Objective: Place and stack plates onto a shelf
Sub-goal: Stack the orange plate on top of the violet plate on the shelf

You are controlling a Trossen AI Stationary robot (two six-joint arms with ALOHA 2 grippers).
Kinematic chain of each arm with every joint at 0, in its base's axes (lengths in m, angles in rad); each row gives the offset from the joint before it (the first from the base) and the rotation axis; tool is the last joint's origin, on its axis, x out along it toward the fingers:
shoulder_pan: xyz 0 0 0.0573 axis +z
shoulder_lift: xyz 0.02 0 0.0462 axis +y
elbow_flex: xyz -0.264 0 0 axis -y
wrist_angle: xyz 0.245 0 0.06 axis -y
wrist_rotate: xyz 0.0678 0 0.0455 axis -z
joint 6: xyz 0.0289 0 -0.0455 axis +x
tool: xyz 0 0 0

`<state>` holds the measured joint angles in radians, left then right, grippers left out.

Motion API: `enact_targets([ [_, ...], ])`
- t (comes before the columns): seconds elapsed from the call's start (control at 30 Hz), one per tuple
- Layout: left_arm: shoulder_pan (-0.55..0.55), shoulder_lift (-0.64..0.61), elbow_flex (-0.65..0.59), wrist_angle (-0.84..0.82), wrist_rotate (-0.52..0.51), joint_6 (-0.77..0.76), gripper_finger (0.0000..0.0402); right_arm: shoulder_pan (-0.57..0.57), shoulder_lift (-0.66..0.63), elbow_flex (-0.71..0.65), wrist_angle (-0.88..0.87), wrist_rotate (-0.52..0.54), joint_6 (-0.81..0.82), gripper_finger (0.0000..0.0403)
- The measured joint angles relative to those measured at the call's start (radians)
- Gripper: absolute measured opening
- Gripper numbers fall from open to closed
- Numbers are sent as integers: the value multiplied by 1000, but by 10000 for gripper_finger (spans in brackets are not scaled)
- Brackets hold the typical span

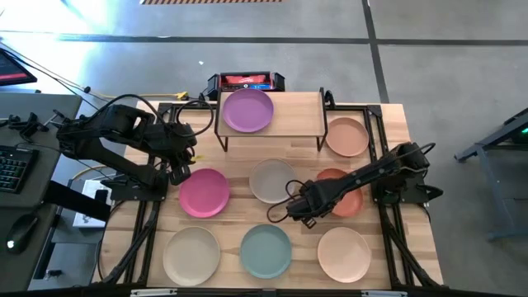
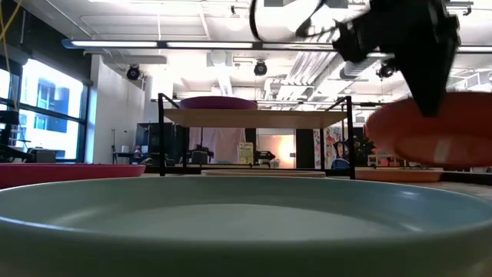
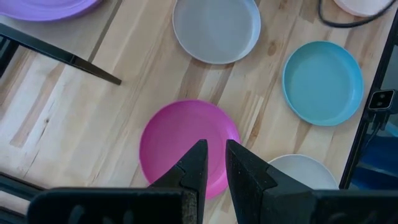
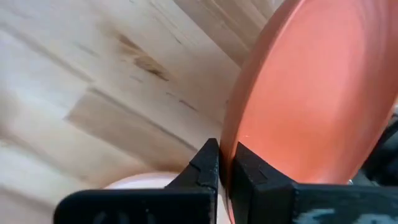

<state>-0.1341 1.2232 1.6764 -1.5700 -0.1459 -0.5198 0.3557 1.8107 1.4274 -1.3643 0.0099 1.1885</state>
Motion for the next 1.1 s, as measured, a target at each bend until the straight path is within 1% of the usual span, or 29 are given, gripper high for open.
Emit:
enact_targets([
  [0.2, 0, 0, 0, 0, 0, 0, 44, 19, 0, 181, -113, 50, -1, 0],
  [0.3, 0, 0, 0, 0, 0, 0, 44, 26, -1, 276, -144, 80, -36, 0],
  [0.47, 0, 0, 0, 0, 0, 0, 44, 32, 0, 432, -171, 193, -121, 0],
  [0.6, 0, 0, 0, 0, 0, 0, 44, 5, 0, 540, -187, 293, -217, 0],
  [0.77, 0, 0, 0, 0, -36, -2, 44, -59, 0, 635, -189, 362, -387, 0],
  [0.97, 4, 0, 0, 0, -53, -15, 44, -186, 0, 688, -160, 372, -656, 0],
  [1.1, 4, 0, 0, 1, -97, -46, 44, -282, 0, 692, -77, 356, -885, 0],
])
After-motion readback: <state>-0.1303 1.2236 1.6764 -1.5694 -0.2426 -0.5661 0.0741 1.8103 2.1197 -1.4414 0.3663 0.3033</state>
